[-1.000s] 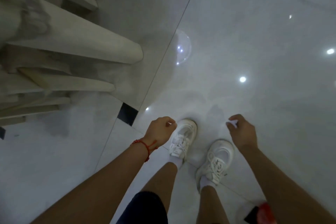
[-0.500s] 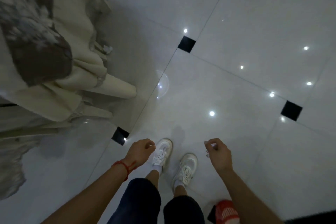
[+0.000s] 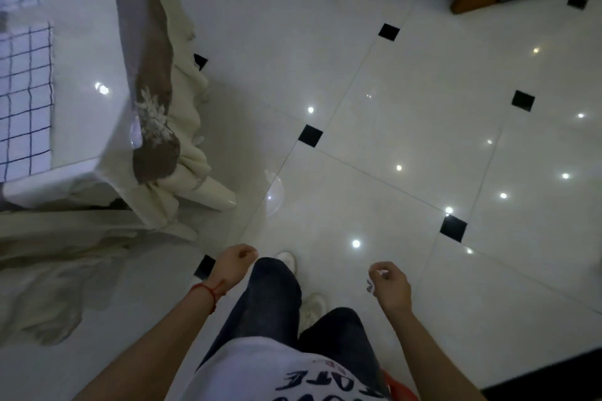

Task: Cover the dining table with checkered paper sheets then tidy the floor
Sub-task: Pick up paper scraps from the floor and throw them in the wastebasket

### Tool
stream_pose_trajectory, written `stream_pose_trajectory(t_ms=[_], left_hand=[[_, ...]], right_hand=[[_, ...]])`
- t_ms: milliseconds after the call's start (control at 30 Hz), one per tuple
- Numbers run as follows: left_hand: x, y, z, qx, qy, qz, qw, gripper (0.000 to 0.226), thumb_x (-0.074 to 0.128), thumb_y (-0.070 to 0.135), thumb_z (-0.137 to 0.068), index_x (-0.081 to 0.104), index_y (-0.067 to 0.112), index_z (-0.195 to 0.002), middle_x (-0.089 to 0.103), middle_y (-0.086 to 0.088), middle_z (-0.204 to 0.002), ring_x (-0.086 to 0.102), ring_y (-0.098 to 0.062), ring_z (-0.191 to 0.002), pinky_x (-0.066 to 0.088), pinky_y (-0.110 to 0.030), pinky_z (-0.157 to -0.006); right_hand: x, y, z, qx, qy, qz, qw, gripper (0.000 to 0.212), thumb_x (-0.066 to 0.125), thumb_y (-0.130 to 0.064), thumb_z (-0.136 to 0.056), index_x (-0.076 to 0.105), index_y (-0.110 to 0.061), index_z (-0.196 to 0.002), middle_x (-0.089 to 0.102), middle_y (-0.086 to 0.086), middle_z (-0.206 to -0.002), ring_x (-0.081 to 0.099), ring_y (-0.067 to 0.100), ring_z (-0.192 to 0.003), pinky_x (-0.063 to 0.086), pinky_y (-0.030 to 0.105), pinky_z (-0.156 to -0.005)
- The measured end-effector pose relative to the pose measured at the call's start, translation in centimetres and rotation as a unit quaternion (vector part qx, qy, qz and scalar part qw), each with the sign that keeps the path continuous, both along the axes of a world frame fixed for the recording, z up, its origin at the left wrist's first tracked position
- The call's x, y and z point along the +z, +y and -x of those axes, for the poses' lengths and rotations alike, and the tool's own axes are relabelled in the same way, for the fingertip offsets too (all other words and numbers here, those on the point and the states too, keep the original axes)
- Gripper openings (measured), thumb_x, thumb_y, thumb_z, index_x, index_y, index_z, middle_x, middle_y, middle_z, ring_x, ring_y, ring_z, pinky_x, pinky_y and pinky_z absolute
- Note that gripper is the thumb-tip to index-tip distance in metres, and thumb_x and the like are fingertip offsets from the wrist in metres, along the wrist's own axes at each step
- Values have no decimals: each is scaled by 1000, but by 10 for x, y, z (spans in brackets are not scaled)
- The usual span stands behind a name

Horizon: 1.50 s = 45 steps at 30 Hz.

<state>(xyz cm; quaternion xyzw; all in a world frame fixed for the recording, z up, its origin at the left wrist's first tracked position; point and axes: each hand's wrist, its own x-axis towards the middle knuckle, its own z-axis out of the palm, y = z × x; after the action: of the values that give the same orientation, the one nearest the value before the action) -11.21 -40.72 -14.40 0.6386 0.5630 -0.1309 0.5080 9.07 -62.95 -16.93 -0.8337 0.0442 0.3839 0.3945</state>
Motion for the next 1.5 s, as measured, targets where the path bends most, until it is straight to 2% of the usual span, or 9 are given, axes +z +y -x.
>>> stream_pose_trajectory(t_ms=[67,133,300,533,833,1033,1200,1333,1500], left_hand=[[5,6,-1,33,-7,13,999,21,51,13,-93,64,-2,-98,58,-6,-90,50,-17,-85,38,-25,-76],[6,16,-3,68,-7,32,997,18,50,14,-93,63,4,-88,57,-4,-82,50,-17,-80,41,-25,-68],[-8,55,-25,109,4,42,993,20,50,14,-92,59,12,-74,57,-3,-77,50,-15,-73,39,-22,-59],[-18,126,-84,130,34,88,987,28,47,15,-93,57,14,-66,57,-3,-71,49,-13,-63,41,-23,-55],[9,253,-216,127,-40,59,989,27,47,17,-93,54,19,-67,56,1,-72,51,-12,-65,40,-23,-58],[0,314,-272,180,-33,35,983,30,47,16,-92,50,22,-63,52,1,-67,47,-12,-62,37,-23,-57],[-2,325,-289,302,-1,36,953,31,46,11,-91,50,17,-61,53,-4,-69,46,-13,-60,36,-23,-54],[-1,313,-296,380,5,51,923,25,49,14,-92,57,16,-68,60,-9,-80,52,-20,-72,39,-23,-58],[-3,296,-302,488,12,69,870,17,52,16,-92,62,7,-82,62,-11,-84,53,-18,-69,41,-24,-57]], right_hand=[[8,-3,-5,-14,7,9,1000,17,59,-5,-86,61,-11,-70,57,13,-61,59,27,-62,54,39,-74],[12,0,-13,-10,6,25,1000,13,59,-7,-86,62,-8,-73,60,15,-66,59,26,-62,54,41,-76],[15,31,-53,7,11,48,999,9,58,-7,-87,64,0,-83,63,19,-75,58,25,-60,52,32,-67],[25,117,-137,33,-11,72,997,11,59,-6,-86,62,-9,-76,63,14,-69,58,22,-56,49,20,-52],[30,230,-238,102,-31,77,991,7,58,-8,-85,63,-10,-80,66,16,-80,61,30,-75,52,40,-78],[21,316,-325,141,-4,73,987,9,57,-3,-85,62,-7,-79,61,12,-67,54,21,-53,47,28,-58],[26,416,-402,262,-14,72,962,12,53,-5,-85,63,-8,-78,61,11,-69,55,22,-57,45,22,-55],[37,508,-441,365,-36,48,929,15,51,-5,-85,62,-12,-76,60,9,-69,54,16,-53,42,7,-42],[41,601,-442,432,-31,26,901,19,53,-6,-84,62,-16,-71,59,11,-73,54,17,-53,42,9,-41]])
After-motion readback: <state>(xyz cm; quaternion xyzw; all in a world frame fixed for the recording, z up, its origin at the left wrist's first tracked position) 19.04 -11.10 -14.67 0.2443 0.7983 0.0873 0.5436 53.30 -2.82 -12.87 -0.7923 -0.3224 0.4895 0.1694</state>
